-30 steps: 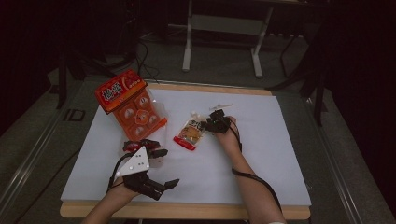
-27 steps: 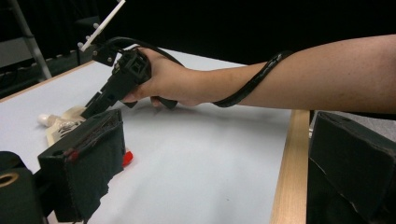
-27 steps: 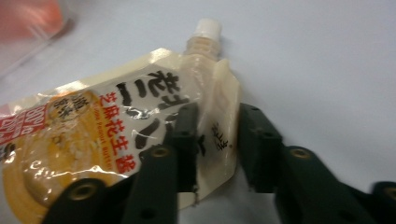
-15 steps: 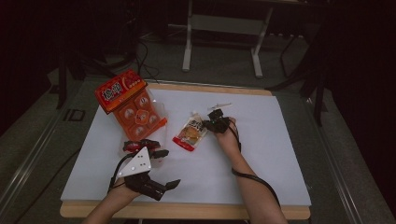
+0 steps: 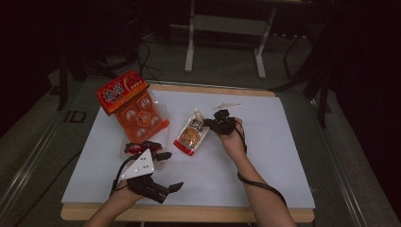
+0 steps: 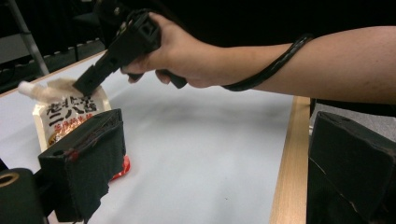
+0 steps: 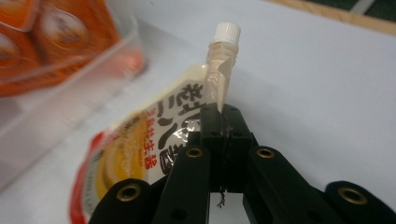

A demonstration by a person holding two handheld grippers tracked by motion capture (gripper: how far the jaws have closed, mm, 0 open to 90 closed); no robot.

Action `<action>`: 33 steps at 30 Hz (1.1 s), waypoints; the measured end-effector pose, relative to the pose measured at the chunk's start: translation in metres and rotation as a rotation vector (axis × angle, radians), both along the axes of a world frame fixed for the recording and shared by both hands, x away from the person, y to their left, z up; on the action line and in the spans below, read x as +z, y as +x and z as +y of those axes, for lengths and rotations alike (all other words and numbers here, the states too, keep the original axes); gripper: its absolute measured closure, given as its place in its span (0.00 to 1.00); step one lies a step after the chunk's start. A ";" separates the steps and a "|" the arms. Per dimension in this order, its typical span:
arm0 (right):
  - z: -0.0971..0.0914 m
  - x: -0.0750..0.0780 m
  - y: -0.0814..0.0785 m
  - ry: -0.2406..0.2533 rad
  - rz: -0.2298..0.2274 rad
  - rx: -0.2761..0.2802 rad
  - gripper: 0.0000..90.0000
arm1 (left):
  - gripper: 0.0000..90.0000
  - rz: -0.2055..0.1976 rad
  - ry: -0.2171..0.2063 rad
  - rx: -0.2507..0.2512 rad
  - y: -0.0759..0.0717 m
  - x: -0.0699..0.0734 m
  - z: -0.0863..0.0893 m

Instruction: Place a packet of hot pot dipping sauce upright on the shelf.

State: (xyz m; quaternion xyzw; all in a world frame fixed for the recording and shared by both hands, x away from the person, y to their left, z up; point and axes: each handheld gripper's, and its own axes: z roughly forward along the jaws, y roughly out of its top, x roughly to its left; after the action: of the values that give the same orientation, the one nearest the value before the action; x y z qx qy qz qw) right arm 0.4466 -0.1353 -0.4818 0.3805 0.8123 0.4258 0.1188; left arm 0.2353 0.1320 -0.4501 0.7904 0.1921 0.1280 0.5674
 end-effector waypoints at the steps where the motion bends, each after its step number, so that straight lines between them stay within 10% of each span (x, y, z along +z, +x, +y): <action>1: 0.000 0.003 -0.002 0.009 -0.005 0.007 1.00 | 0.05 0.003 -0.001 -0.003 0.000 0.000 0.000; 19: 0.010 0.044 -0.043 0.102 -0.104 0.139 1.00 | 0.05 -0.001 -0.017 0.005 0.000 0.003 0.002; 33: -0.016 0.070 -0.063 0.102 -0.163 0.135 1.00 | 0.05 0.000 -0.043 0.011 0.001 0.005 0.000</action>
State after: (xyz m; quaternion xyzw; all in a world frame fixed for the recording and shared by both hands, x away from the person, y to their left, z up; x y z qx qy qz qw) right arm 0.3834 -0.1510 -0.4122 0.2946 0.8009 0.5033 0.1361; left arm 0.2362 0.1323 -0.4446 0.7771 0.1992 0.1268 0.5834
